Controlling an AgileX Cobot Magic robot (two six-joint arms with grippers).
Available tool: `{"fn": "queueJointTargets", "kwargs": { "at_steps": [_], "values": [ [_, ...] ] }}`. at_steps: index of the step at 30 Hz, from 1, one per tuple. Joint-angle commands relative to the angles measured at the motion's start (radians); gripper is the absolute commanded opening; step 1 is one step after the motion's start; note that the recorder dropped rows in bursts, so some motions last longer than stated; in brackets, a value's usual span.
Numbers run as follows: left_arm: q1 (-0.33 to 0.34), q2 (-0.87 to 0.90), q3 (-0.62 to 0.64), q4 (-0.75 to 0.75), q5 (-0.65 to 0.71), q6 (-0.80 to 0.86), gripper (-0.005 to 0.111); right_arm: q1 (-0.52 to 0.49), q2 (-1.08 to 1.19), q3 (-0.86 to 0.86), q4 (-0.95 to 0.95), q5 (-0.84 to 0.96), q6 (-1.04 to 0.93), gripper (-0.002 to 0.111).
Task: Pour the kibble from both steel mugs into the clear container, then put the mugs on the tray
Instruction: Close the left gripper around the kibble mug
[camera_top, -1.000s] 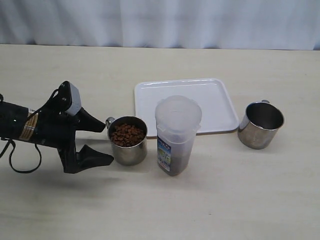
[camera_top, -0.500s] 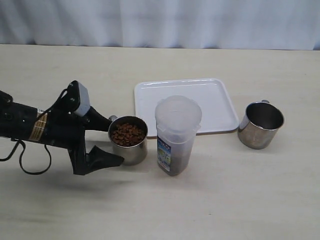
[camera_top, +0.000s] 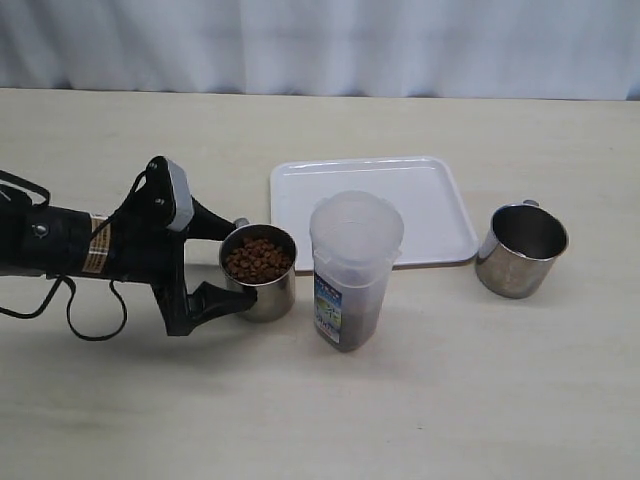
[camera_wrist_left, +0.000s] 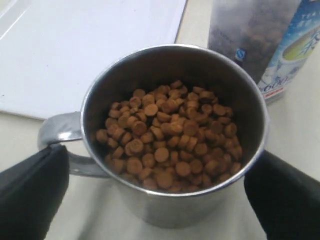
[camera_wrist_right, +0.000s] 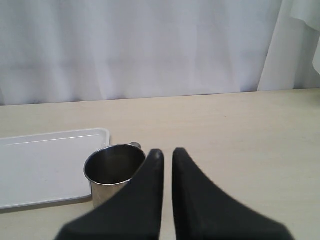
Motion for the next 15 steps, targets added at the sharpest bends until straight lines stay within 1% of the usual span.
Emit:
{"fn": "queueJointTargets", "kwargs": {
  "at_steps": [1,3,9,15],
  "values": [
    [-0.007,0.066,-0.037,-0.022,-0.033,0.017,0.069,-0.001,-0.004,0.002,0.0,0.003,-0.011,0.005],
    [-0.007,0.093,-0.052,-0.022,-0.045,0.017,0.069,-0.001,-0.004,0.002,0.0,0.003,-0.011,0.005],
    [-0.007,0.128,-0.088,-0.022,-0.146,0.019,0.069,-0.001,-0.004,0.002,0.011,0.003,-0.011,0.005],
    [-0.007,0.167,-0.119,-0.024,-0.151,0.026,0.069,-0.001,-0.004,0.002,0.011,0.003,-0.011,0.005]
  ]
}}
